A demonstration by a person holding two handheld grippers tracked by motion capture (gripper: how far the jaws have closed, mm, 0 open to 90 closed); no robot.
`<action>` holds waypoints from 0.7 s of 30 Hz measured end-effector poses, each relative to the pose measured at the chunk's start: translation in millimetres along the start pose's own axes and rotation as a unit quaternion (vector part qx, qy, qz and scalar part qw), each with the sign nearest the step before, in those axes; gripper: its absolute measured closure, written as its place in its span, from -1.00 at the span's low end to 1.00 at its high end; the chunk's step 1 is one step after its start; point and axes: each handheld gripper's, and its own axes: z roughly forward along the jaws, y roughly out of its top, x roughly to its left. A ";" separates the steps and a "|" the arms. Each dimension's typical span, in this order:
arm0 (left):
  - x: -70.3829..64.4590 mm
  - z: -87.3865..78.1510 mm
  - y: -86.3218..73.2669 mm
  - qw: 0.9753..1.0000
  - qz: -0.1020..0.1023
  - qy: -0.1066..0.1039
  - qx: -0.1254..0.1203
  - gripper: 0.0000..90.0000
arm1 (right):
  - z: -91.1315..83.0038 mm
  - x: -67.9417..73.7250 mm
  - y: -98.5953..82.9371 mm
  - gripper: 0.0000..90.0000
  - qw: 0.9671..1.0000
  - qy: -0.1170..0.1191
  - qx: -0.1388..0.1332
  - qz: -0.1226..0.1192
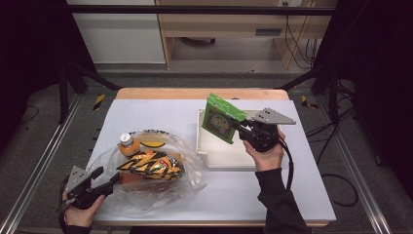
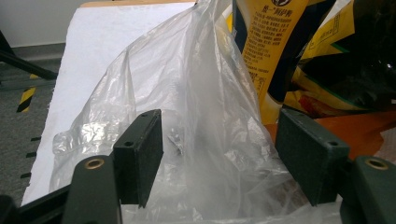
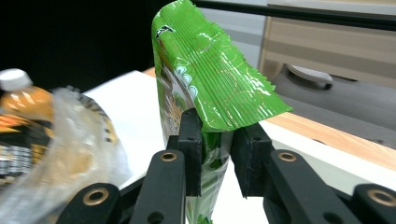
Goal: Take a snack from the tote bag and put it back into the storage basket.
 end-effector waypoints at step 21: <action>1.1 -13.4 13.1 1.000 0.010 0.002 -0.019 -0.42 | 53.5 -20.7 -24.3 0.66 0.999 -0.023 0.047 0.002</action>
